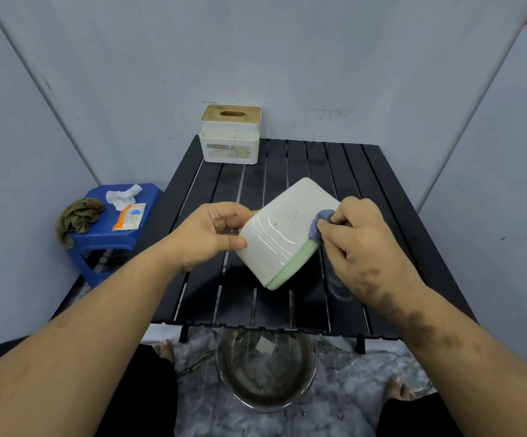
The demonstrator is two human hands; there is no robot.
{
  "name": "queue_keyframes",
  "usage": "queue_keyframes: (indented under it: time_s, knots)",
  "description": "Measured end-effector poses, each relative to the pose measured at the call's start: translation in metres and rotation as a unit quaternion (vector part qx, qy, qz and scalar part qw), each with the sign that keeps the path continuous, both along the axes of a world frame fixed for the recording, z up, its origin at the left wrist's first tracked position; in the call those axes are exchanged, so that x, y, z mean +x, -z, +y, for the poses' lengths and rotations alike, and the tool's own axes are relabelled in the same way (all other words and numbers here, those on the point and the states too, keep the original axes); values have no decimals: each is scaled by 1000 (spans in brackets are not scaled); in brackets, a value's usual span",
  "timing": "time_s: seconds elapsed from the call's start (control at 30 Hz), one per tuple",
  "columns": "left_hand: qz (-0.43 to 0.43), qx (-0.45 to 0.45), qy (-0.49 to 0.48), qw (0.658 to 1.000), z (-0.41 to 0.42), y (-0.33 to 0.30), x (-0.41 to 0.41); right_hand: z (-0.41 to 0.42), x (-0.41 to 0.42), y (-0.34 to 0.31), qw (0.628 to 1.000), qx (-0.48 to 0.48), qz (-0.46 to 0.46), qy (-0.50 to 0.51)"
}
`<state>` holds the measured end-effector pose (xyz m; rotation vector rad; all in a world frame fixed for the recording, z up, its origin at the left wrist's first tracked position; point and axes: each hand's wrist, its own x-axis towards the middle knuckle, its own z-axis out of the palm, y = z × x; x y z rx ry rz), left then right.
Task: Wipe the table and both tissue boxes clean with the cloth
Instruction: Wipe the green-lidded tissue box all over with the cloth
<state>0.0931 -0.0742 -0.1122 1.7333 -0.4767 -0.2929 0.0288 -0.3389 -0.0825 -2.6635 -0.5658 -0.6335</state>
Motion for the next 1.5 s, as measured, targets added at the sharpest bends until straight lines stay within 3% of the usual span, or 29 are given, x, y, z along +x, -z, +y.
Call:
queue_keyframes:
  time_s: [0.1,0.2,0.33,0.4,0.53,0.67,0.73,0.9,0.97,1.07,1.13,1.3,1.5]
  knots:
    - [1,5,3,1000,0,-1,0,-4,3,4,1000,17,14,-6]
    - [-2,6,6,1000,0,1,2,-16,15,8,995,98,1,-16]
    - [-3,-7,9,1000,-5,4,3,-19,24,12,971,226,19,74]
    - [-3,-9,7,1000,-6,6,3,-6,15,9,961,269,47,49]
    - [1,-16,16,1000,-6,6,4,9,2,3,978,188,23,-92]
    - [-6,-5,28,1000,-8,4,4,-20,33,-7,977,191,62,67]
    - [-11,-4,31,999,-10,2,5,-15,33,-8,977,181,71,89]
    - [-11,-22,37,999,-13,4,4,33,4,-12,978,141,90,-126]
    - [-9,-27,42,999,-12,4,4,22,19,-17,980,159,76,-94]
    - [-21,-17,39,999,-14,4,3,0,38,-21,976,203,60,53]
    - [-25,-16,38,999,-17,3,3,8,36,-17,974,208,52,72]
    - [-16,-18,48,999,-11,5,4,50,10,-11,982,150,30,-111]
    - [-7,-19,38,999,-16,5,2,10,44,-12,972,215,22,95]
